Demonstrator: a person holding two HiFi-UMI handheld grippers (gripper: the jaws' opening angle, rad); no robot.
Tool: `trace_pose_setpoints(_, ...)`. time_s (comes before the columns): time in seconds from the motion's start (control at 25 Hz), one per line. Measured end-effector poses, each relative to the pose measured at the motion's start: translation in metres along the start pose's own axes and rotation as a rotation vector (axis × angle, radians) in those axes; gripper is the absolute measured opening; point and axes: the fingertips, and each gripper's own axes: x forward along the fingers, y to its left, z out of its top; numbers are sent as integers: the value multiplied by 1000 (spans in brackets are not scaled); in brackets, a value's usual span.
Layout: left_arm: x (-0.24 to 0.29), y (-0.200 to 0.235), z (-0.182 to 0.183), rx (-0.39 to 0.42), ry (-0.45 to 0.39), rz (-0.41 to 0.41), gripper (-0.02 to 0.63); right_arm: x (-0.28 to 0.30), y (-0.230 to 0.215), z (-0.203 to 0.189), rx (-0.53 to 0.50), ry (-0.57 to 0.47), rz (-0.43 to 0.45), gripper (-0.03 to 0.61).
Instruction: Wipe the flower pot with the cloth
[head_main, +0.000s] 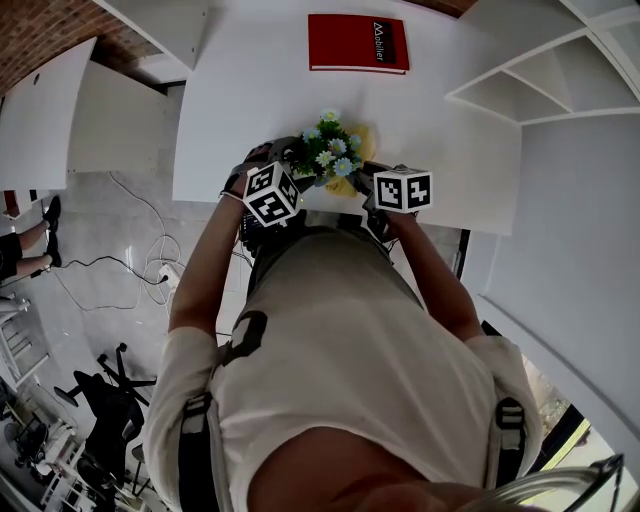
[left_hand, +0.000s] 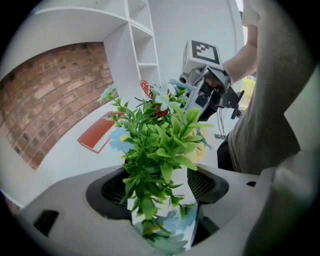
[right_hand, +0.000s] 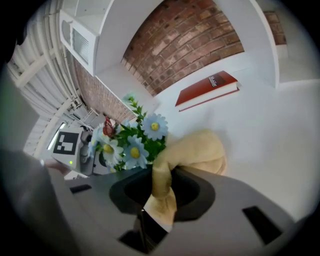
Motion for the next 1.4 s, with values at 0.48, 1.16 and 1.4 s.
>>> trace_pose_setpoints(0.48, -8, -19, -3, -127, -13, -3, 353, 27, -24, -25, 9, 62, -61, 103)
trace_pose_setpoints(1.16, -12, -14, -1, -179, -48, -30, 353, -3, 10, 21, 27, -95, 34, 103)
trace_pose_setpoints(1.4, -11, -35, 2, -183, -51, -24, 353, 14, -1, -8, 84, -65, 7, 103)
